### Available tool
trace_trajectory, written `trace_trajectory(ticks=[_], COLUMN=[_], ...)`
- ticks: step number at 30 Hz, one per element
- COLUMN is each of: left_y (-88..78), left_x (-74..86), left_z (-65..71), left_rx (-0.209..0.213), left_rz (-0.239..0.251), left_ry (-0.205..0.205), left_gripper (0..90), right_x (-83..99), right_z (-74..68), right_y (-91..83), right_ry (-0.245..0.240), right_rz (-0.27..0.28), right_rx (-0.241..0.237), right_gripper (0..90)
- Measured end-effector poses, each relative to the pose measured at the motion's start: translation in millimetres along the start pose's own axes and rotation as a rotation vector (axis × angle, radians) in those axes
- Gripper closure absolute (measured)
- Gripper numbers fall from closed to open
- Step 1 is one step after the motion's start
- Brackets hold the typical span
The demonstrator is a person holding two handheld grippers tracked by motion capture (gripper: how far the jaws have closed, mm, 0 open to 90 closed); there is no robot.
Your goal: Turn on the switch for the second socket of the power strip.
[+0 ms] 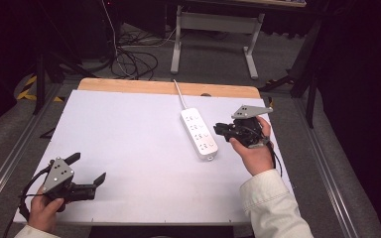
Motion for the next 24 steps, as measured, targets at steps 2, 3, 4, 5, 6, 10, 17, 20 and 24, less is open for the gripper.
trace_trajectory(ticks=[2,3,4,5,6,10,17,20,24], left_y=[-2.4,-3.2,-4.2,-5.3,-6.3,-8.4,-5.2,-4.2,-4.9], left_x=[0.9,1.5,2.2,2.6,3.0,3.9,2.7,2.6,2.7], left_z=[0.7,1.4,1.9,2.1,2.6,2.6,1.9,1.5,1.1], left_rx=[-0.006,-0.009,-0.016,-0.024,-0.028,-0.038,-0.022,-0.022,-0.021], left_rz=[0.000,-0.001,-0.007,-0.011,-0.012,-0.014,-0.013,-0.014,-0.007], left_ry=[-0.005,-0.006,-0.005,0.000,-0.001,-0.005,0.000,0.000,-0.008], left_gripper=[0.4,0.4,0.4,0.4,0.4,0.4,0.4,0.4,0.4], right_x=[-3.7,-6.1,-6.1,-6.7,-7.2,-8.9,-9.6,-7.8,-5.7], right_z=[2.0,5.5,5.5,7.3,8.8,11.9,18.6,23.8,27.5], right_y=[4.2,10.6,10.6,14.2,17.8,30.5,51.8,67.0,82.1], right_ry=[0.003,0.019,0.019,0.021,0.021,0.015,0.032,0.052,0.061], right_rz=[-0.003,-0.006,-0.006,-0.011,-0.015,-0.027,-0.023,-0.037,-0.042], right_rx=[0.004,-0.005,-0.005,-0.002,0.007,0.020,0.056,0.072,0.082], right_gripper=[90.0,90.0,90.0,90.0,90.0,90.0,90.0,90.0,90.0])
Point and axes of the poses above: each handheld gripper's, and its own axes: y roughly forward along the jaws, x roughly out of its underside, z roughly to its right, the point moved 1 cm from there along y, roughly forward along the jaws, and after that the axes turned 11 degrees about y, right-handed, at the moved point
